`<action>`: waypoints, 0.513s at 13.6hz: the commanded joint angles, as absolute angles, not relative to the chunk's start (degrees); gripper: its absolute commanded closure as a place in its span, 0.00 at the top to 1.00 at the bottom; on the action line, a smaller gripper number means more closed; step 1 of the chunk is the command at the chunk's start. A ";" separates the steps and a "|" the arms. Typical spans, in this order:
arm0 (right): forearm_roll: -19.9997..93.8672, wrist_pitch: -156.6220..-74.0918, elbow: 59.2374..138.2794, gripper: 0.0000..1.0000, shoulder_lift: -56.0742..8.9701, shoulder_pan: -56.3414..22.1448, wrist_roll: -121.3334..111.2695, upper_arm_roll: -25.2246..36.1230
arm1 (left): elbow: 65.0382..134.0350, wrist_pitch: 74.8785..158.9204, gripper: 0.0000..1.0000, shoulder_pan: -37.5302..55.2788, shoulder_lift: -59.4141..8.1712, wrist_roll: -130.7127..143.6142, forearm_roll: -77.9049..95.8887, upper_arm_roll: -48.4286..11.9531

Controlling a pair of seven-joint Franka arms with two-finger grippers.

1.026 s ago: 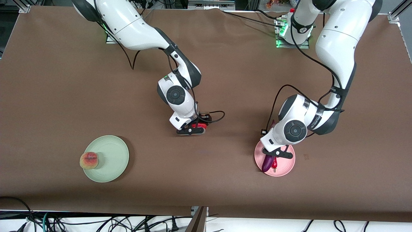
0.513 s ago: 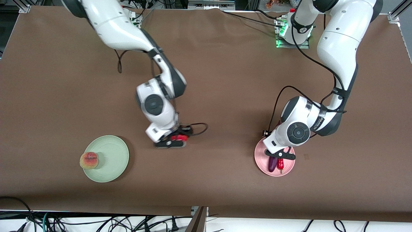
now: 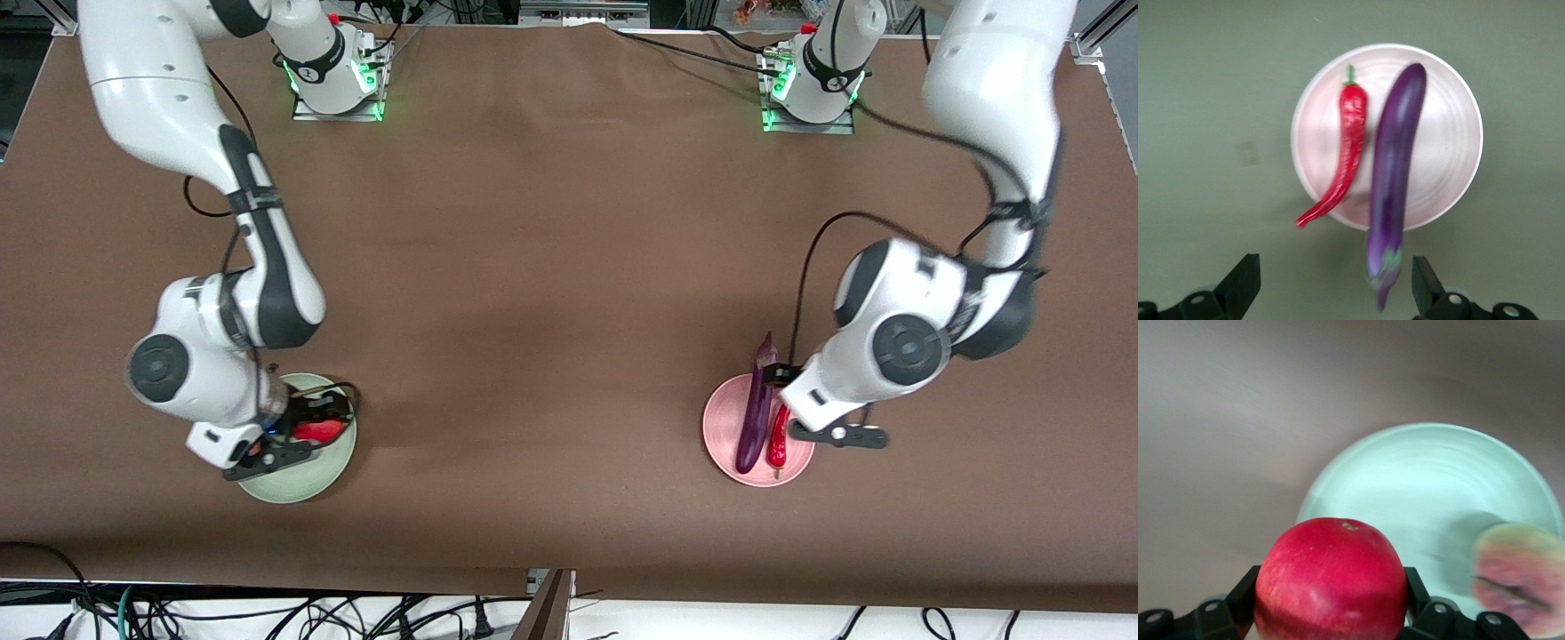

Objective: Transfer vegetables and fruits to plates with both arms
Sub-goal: 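Place the red apple on the green plate while the left gripper withdraws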

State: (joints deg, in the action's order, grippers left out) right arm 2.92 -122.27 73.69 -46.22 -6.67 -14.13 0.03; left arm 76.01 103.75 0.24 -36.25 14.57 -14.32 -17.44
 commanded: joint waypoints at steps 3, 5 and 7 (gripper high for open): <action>2.73 -125.75 74.00 0.29 -49.39 -4.40 -19.25 -1.14 | 77.70 96.34 1.00 -2.36 -26.56 13.62 -8.98 -17.75; 2.38 -128.40 74.53 0.38 -50.44 -4.22 -19.34 -1.14 | 77.61 91.52 1.00 -4.65 -22.87 10.13 -6.60 -17.75; 2.55 -128.15 73.92 1.00 -50.01 -4.22 -19.34 -1.14 | 78.13 88.17 1.00 -5.45 -18.31 4.42 -3.79 -15.75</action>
